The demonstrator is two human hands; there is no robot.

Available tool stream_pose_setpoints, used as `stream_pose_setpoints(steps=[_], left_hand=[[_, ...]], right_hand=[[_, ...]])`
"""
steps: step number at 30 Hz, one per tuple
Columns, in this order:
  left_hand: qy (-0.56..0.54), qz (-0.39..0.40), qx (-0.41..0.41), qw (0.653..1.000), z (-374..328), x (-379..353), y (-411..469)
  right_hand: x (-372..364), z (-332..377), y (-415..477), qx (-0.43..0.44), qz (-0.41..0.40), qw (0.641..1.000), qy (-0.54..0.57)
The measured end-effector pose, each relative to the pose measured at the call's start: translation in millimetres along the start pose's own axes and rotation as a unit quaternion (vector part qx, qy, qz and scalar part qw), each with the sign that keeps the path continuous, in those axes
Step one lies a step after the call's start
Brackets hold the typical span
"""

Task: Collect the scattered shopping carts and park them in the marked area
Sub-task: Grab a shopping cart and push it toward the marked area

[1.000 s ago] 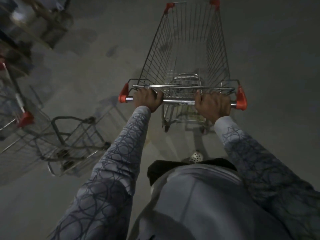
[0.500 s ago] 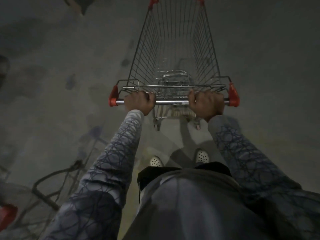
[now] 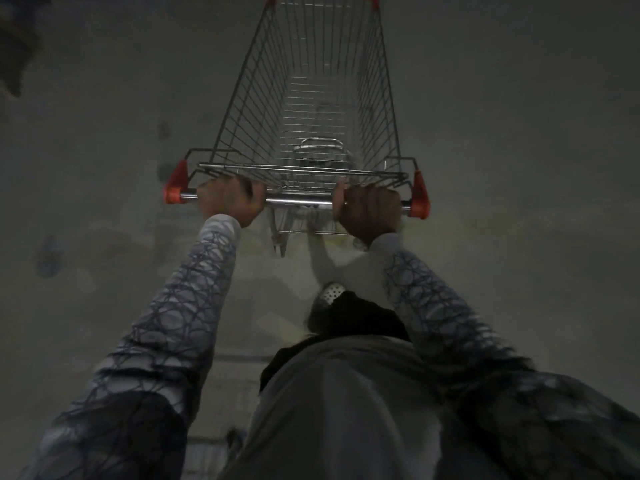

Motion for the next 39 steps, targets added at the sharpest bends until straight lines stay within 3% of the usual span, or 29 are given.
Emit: stream_pose_setpoints(steps=[8, 19, 27, 30, 33, 35, 39], left_hand=[[-0.020, 0.001, -0.069, 0.997, -16, -10, 86], [-0.038, 0.023, -0.124, 0.991, -63, -25, 190], [-0.053, 0.026, -0.207, 0.977, -107, -35, 288], [-0.056, 0.029, -0.246, 0.967, -129, -42, 333], [-0.038, 0.034, -0.288, 0.956, -153, -45, 374], [-0.017, 0.041, -0.311, 0.949, -168, -45, 398], [0.002, 0.050, -0.356, 0.933, -202, -38, 437]], right_hand=[[10, -15, 42, -0.116, -0.038, 0.993, 0.005], [-27, -43, 113, -0.150, 0.079, 0.986, -0.007], [-43, -62, 180, -0.222, 0.091, 0.971, -0.005], [-48, -65, 212, -0.204, 0.113, 0.972, -0.031], [-40, -84, 237, -0.316, 0.052, 0.947, -0.026], [-51, -96, 251, -0.395, 0.077, 0.915, 0.015], [-54, -110, 280, -0.454, 0.067, 0.888, 0.016]])
Point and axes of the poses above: each hand's wrist, its own y-axis towards the middle knuckle, its own x-axis out of the back of the hand, z = x × y, the point moved 9 cm from there along y, towards the middle knuckle, and after that the axes turned 10 degrees about x, right-handed, at the moved point
